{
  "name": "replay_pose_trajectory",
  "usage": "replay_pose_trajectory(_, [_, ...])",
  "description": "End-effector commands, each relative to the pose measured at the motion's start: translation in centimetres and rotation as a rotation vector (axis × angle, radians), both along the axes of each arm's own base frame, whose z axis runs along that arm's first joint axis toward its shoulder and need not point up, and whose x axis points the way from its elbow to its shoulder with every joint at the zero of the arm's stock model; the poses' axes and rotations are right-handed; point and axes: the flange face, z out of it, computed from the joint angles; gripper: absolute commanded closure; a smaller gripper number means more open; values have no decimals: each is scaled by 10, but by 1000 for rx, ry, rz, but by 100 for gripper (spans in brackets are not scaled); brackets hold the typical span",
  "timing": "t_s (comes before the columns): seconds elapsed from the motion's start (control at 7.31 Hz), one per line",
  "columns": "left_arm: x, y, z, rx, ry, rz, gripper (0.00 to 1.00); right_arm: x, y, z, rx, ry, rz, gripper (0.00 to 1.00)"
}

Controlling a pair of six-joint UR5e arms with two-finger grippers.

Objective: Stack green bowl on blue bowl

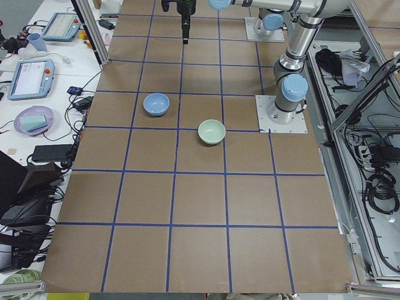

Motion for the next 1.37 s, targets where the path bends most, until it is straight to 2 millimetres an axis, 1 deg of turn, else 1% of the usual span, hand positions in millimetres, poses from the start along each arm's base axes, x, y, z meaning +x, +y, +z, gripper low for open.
replay_pose_trajectory(0.0, [0,1,-3,8,0,0,0,0,0,-1,1,0,0,0])
replay_pose_trajectory(1.09, [7,0,-4,19,-6,10,0,0,0,0,0,0,0,0])
replay_pose_trajectory(1.23, [17,-1,-6,25,-13,-32,0,0,0,0,0,0,0,0])
